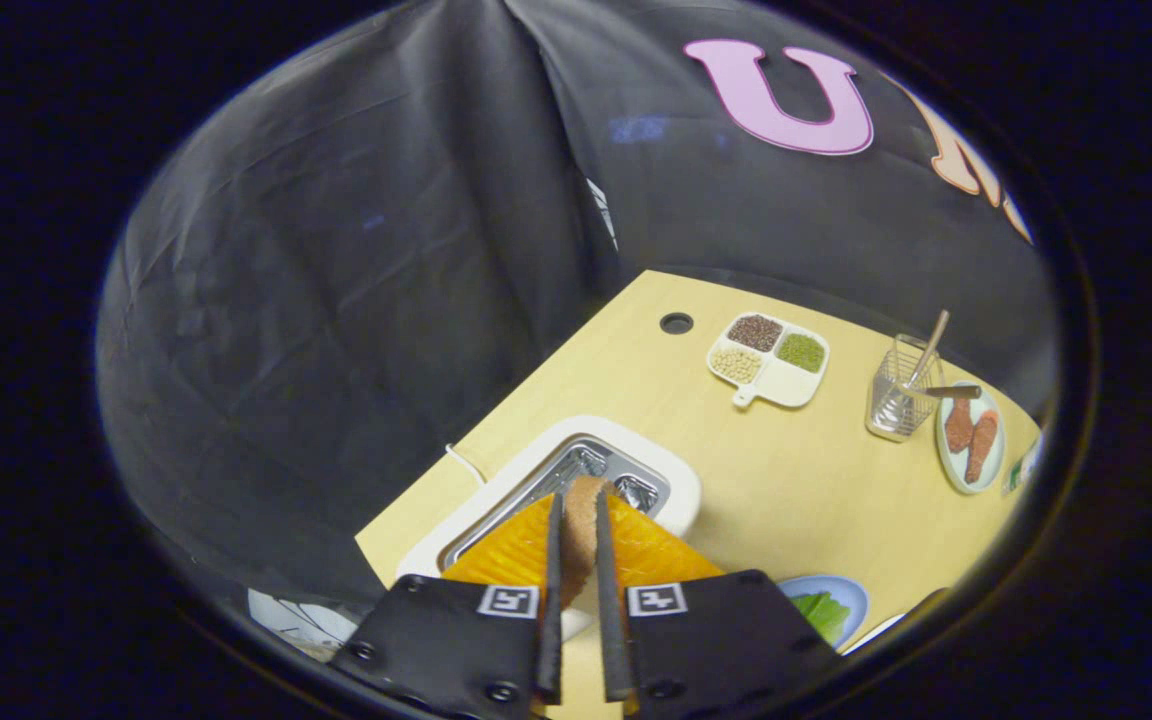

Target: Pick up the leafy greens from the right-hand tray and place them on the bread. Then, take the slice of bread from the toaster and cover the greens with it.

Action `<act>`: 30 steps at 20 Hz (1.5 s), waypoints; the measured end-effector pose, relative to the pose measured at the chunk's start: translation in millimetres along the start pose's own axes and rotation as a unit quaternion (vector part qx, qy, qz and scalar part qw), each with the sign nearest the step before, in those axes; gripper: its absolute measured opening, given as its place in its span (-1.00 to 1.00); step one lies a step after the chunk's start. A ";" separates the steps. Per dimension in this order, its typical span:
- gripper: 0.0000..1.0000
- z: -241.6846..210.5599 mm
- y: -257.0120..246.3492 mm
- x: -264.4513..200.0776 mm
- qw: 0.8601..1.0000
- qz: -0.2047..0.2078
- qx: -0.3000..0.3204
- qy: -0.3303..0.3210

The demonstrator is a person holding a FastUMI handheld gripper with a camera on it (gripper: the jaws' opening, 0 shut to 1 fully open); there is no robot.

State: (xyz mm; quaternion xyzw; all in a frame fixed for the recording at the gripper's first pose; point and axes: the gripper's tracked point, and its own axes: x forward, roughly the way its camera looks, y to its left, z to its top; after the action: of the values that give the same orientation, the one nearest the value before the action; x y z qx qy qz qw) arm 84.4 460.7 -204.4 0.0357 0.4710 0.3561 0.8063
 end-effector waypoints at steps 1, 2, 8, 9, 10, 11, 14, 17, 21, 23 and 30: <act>-0.13 -4.9 3.8 0.0 1.000 0.012 -0.001 0.008; -0.23 -3.2 -0.1 -3.4 1.000 0.005 -0.006 0.003; -0.79 0.4 2.9 -26.2 1.000 0.014 -0.007 -0.014; -0.88 1.5 2.0 -33.3 1.000 0.014 -0.008 -0.021; -0.88 1.3 0.6 -38.1 1.000 0.016 -0.008 -0.023; -0.88 4.6 -2.0 -41.9 0.999 0.017 -0.005 -0.031; -0.88 3.8 -10.4 -55.0 0.999 0.021 0.009 -0.041; -0.88 4.3 -19.9 -70.2 0.998 0.022 0.028 -0.057; -0.89 10.2 -26.5 -96.1 0.994 0.050 0.057 -0.082; -0.89 7.8 -30.5 -106.7 0.992 0.055 0.065 -0.090; -0.89 -9.1 -56.8 -119.2 0.992 0.046 0.072 -0.094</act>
State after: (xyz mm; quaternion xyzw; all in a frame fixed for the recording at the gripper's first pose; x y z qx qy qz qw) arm 71.9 343.5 -144.2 0.1488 0.4153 0.3529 0.8251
